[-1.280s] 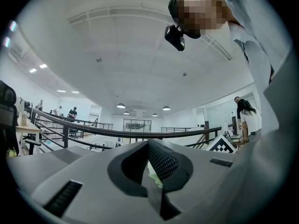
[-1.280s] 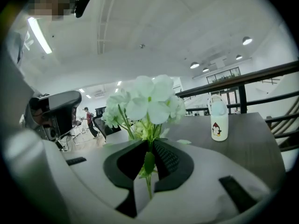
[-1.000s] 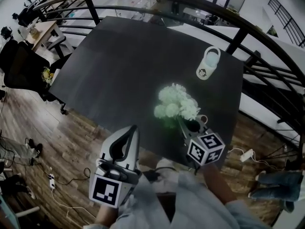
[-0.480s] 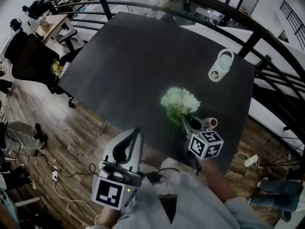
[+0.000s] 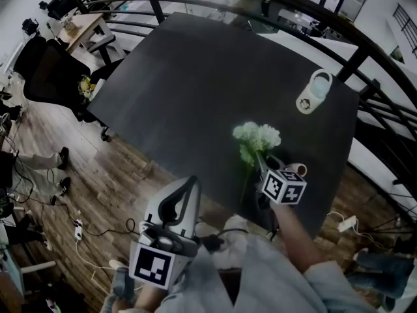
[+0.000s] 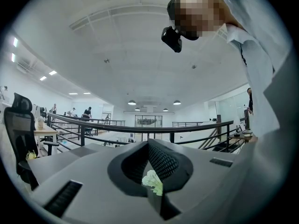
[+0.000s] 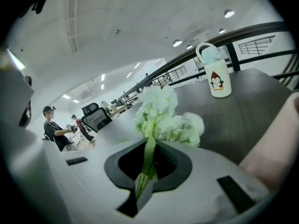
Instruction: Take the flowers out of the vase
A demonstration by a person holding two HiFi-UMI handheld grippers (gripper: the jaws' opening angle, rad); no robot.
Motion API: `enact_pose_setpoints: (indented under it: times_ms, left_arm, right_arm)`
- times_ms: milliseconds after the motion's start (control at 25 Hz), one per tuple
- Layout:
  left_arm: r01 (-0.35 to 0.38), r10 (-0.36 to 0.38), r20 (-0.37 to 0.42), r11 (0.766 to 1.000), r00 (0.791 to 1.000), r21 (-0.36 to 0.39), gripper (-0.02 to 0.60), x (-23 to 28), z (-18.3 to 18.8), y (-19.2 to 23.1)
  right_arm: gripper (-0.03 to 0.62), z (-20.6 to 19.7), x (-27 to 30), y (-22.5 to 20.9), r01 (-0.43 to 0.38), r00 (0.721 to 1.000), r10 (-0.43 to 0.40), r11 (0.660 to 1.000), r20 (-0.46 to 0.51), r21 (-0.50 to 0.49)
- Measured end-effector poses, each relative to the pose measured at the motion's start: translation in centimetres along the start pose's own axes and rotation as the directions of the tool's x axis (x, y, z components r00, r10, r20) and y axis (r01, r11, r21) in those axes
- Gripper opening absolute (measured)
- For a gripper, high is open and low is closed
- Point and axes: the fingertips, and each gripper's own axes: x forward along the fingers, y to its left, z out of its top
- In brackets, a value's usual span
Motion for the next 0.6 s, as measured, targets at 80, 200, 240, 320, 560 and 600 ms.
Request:
enact_pose_setpoints:
  times_ms: [80,200,240,320,560,600]
  left_arm:
    - [-0.006,0.006,-0.003,1.0,1.0,-0.002,-0.003,-0.2,-0.1,0.1]
    - [-0.015,0.015,-0.006,1.0,1.0,-0.004,-0.003,-0.3,-0.2,0.3]
    - [-0.015,0.015,-0.005,1.0,1.0,-0.004,-0.003,-0.3,-0.2,0.4]
    - [-0.013,0.013,-0.004,1.0,1.0,-0.004,-0.003,-0.3,-0.2,0.5]
    - [0.003,-0.003,0.001,1.0,1.0,-0.003,-0.003,-0.2,-0.1,0.2]
    - [0.006,-0.006,0.001,1.0,1.0,-0.003,-0.003,-0.2,-0.1,0.2]
  right_arm:
    - [0.023,-0.1,0.5,-0.7,0.012,1.0,-0.012,1.0,-0.005,0.02]
    - [0.023,-0.3,1.2,-1.1,0.023,1.0,-0.022,1.0,-0.016,0.022]
    - [0.025,-0.3,1.4,-1.1,0.025,0.999,-0.025,1.0,-0.02,0.017]
    - [0.028,-0.5,1.8,-1.0,0.035,0.999,-0.035,0.999,-0.028,0.0]
    - [0.079,-0.4,1.8,-0.7,0.043,0.998,-0.045,0.998,-0.038,-0.053]
    - [0.104,-0.3,1.7,-0.6,0.035,0.999,-0.037,0.998,-0.037,-0.055]
